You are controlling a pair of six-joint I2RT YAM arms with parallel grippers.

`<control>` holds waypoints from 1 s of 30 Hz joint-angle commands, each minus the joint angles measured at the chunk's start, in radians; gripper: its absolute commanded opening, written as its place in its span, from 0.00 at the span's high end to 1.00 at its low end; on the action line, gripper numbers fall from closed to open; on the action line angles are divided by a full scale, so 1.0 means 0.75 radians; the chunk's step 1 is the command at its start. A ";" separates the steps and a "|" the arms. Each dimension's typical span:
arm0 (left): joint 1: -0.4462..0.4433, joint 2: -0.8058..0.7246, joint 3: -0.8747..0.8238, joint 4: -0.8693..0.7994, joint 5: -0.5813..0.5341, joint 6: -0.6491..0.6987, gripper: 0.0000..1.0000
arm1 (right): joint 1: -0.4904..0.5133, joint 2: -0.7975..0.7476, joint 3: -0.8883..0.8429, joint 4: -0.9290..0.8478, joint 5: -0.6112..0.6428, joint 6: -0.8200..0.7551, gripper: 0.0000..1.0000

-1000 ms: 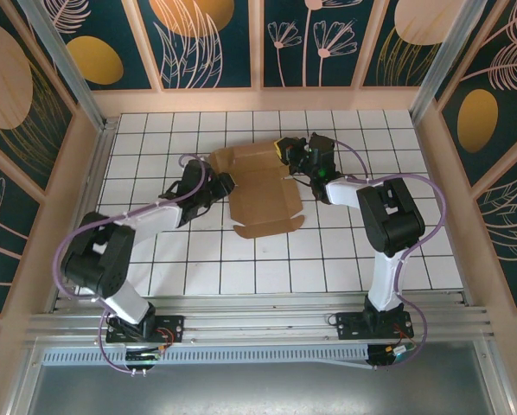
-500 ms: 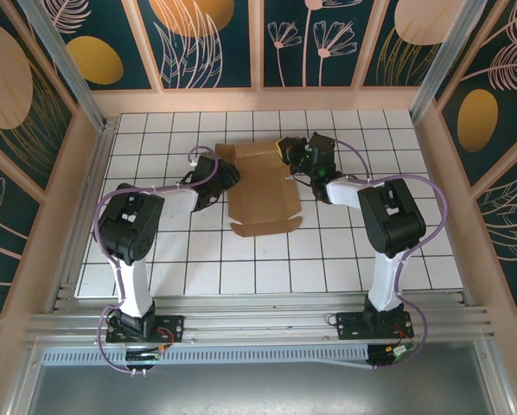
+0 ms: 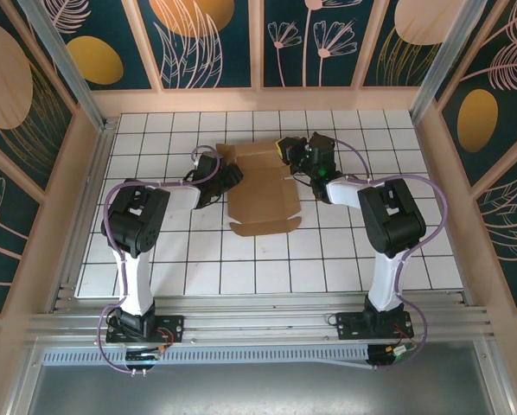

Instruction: Fold the paper box

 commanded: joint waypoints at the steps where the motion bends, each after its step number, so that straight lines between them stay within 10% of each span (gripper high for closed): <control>1: 0.005 0.004 0.058 -0.041 -0.197 0.075 0.26 | 0.017 -0.019 0.003 -0.116 -0.013 -0.037 0.96; 6: 0.005 0.013 0.102 -0.127 -0.324 0.134 0.23 | 0.016 -0.022 -0.005 -0.120 -0.009 -0.042 0.96; 16: 0.007 0.087 0.134 -0.095 0.001 0.099 0.38 | 0.016 -0.006 -0.003 -0.120 -0.007 -0.029 0.96; 25: 0.026 -0.055 0.152 -0.507 -0.576 0.165 0.34 | 0.014 -0.011 -0.007 -0.121 -0.011 -0.035 0.97; 30: 0.104 -0.244 0.030 -0.478 -0.637 0.167 0.33 | 0.015 -0.010 -0.005 -0.125 -0.009 -0.040 0.97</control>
